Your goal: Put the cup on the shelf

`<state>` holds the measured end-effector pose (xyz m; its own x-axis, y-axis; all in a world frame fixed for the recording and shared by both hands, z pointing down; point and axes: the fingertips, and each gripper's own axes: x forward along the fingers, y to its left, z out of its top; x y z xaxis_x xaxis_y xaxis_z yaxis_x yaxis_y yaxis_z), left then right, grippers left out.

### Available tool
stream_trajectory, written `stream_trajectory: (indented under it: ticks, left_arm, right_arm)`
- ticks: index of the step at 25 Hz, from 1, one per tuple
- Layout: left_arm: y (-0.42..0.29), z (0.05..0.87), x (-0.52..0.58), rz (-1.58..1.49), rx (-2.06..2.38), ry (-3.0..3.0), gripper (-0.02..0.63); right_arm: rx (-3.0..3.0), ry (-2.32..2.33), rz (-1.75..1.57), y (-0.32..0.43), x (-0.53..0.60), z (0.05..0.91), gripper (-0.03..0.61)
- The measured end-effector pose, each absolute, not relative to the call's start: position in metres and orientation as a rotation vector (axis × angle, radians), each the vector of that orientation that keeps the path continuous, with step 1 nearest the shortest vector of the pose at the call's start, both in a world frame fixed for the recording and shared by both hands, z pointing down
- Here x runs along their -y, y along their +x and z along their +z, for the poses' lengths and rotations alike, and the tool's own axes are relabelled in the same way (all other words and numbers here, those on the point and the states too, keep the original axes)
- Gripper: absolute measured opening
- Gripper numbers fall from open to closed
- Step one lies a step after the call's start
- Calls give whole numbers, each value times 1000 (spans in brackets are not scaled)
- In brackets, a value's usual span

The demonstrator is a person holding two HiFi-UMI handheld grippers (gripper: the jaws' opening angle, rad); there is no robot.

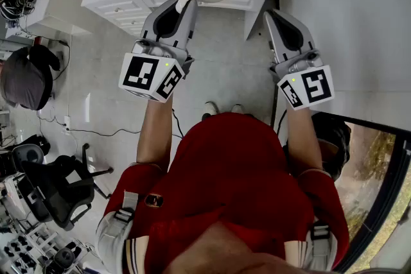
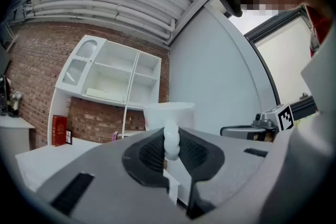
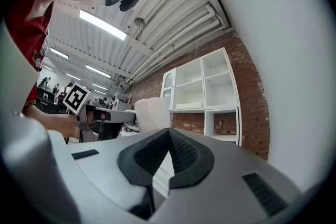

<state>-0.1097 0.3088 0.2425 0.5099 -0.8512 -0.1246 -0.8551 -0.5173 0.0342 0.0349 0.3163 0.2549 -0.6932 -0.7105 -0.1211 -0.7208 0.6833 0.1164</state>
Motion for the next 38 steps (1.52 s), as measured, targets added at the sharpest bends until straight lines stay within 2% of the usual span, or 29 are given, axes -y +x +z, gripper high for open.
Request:
stream_trajectory:
  ticks: [18, 23, 30, 38]
  left_arm:
    - [-169, 248, -294, 216, -1463, -2737, 48]
    - [-174, 252, -275, 223, -1461, -2744, 48]
    - [-174, 257, -190, 188, -1477, -2734, 48]
    - [-147, 261, -44, 155, -1508, -2723, 48]
  right_arm:
    - [-2803, -1252, 229, -28, -310, 264, -3]
    - [-2804, -1282, 214, -26, -293, 271, -3]
    - [-2786, -1257, 185, -23, -204, 284, -3]
    - [-2765, -1219, 169, 11, -45, 286, -3]
